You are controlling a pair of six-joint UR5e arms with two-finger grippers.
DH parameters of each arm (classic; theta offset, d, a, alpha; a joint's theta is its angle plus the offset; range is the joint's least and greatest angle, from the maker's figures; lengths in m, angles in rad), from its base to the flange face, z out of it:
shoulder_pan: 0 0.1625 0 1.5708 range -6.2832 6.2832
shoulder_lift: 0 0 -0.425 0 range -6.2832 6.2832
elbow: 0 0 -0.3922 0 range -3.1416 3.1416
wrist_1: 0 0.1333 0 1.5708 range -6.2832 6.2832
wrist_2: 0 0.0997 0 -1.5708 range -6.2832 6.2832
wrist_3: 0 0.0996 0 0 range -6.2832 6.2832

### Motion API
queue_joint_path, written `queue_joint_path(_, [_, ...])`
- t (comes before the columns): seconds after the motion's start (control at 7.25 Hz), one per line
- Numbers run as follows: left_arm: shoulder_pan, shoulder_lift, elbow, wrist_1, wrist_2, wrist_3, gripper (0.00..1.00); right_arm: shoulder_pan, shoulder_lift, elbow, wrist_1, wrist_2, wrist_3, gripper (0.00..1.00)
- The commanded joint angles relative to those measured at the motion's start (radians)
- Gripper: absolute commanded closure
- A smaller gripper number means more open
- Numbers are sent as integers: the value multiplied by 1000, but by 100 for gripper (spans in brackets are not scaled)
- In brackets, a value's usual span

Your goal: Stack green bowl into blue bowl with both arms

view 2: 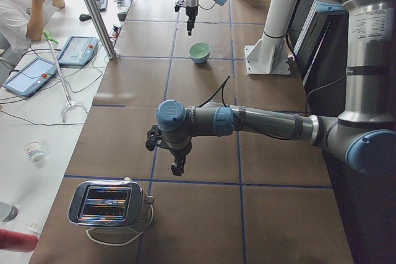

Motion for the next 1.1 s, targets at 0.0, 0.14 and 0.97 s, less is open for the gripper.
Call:
queue_joint_path(0.0, [2,0,3,0,7,-41,0,255,-120,7,-102,151,-460,0])
queue_joint_path(0.14, [2,8,3,-7,9,-34,0,383,-230,10,-103,209,-716,0])
queue_joint_path(0.97, [-2,46,-5,-70,93,-37,0,815,-697,-13,-92,225,-1374,0])
